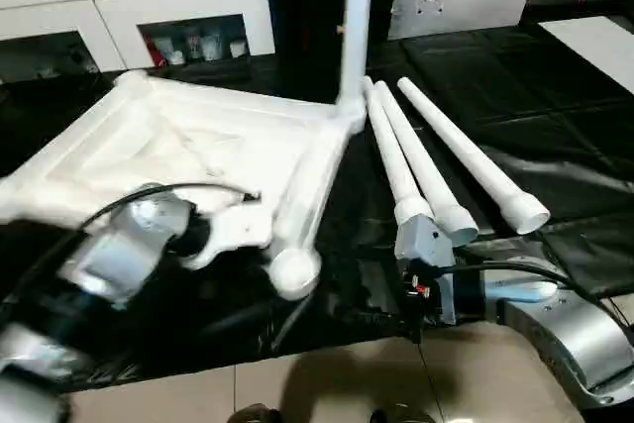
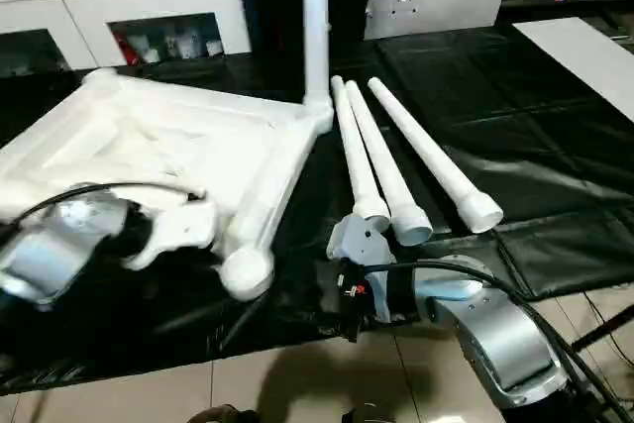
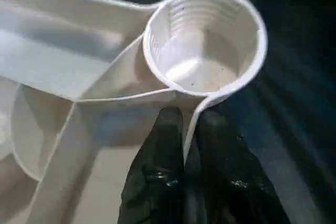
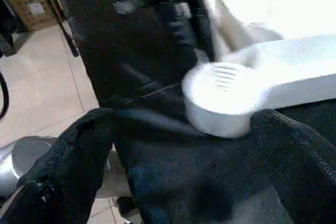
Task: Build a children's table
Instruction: Rotate table base
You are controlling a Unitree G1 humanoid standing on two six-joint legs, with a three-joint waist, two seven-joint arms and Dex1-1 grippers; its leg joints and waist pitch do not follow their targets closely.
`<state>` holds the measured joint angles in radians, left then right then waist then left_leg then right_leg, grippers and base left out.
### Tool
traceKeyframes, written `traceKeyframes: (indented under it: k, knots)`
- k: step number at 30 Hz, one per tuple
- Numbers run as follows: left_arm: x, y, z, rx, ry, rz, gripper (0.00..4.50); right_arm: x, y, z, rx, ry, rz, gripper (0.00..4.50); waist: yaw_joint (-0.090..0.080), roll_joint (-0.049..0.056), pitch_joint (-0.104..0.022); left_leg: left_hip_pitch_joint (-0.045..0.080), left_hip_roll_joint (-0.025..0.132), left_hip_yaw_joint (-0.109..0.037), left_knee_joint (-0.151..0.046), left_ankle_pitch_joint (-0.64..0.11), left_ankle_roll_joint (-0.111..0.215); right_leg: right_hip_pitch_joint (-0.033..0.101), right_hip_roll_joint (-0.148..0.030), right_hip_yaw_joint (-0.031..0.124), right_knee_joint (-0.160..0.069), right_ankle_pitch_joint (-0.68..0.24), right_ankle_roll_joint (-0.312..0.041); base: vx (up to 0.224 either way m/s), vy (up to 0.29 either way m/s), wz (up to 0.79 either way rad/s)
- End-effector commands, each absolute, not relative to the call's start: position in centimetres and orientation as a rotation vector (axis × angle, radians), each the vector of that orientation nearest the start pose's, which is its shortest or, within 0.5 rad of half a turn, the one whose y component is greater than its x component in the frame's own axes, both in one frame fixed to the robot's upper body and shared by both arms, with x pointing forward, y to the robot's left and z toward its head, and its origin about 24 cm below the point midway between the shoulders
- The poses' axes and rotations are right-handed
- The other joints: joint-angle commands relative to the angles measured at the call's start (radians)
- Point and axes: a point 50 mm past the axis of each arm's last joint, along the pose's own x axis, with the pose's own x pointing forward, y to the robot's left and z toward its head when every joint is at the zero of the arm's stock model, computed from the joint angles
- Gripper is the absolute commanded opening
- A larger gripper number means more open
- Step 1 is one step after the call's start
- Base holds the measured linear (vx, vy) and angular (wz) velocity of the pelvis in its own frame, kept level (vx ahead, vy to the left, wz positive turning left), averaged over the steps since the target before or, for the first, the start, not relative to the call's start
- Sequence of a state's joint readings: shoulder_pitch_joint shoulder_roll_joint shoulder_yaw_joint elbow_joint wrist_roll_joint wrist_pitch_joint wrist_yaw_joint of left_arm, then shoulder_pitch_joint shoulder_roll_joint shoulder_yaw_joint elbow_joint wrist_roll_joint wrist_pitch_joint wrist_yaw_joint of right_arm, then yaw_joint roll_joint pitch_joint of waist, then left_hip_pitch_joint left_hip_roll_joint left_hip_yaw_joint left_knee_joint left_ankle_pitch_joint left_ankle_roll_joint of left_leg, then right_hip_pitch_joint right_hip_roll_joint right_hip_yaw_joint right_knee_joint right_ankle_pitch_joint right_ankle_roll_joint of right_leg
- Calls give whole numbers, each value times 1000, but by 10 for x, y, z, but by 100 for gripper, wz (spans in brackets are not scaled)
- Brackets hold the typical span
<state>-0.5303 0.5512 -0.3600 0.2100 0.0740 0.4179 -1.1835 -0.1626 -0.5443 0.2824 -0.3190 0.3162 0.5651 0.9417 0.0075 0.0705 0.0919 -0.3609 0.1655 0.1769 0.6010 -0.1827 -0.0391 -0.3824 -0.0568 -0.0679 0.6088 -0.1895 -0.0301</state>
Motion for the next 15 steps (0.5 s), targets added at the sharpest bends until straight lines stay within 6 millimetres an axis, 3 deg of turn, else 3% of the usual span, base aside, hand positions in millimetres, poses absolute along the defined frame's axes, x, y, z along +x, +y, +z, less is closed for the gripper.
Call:
traceKeyframes:
  k: [1, 2, 5, 8, 10, 15]
  knots:
    - [310, 174, 72, 548, 657, -1053, 24, 230, -123, 91, -203, 336, 1282, 450, -3, -11, -51, 6, 45, -41, -70, -318, 33, 25, -85, 43, -124, -613, -63, 0, 0, 0]
    - [310, 174, 72, 548, 658, -1049, 24, 230, -123, 91, -203, 337, 1282, 450, -11, -12, -52, -2, 46, -45, -73, -315, 37, 32, -85, 41, -120, -582, -64, 0, 0, 0]
    - [315, 174, 69, 545, 652, -985, 9, 235, -123, 91, -215, 330, 1248, 450, -28, -17, -53, -10, 43, -45, -71, -294, 54, 35, -86, 39, -120, -551, -71, 0, 0, 0]
    - [319, 171, 71, 526, 620, -952, 1, 238, -123, 91, -218, 322, 1222, 450, -29, -19, -58, -3, 43, -39, -65, -255, 66, 31, -86, 44, -122, -513, -91, 0, 0, 0]
    - [321, 170, 70, 533, 625, -921, 1, 240, -123, 92, -220, 320, 1206, 450, -26, -15, -57, -2, 47, -38, -67, -241, 75, 29, -83, 46, -117, -469, -110, 0, 0, 0]
    - [331, 171, 67, 527, 618, -801, 1, 250, -127, 89, -247, 325, 1102, 450, -22, -16, -62, -7, 48, -35, -66, -201, 83, 37, -83, 48, -104, -362, -149, 0, 0, 0]
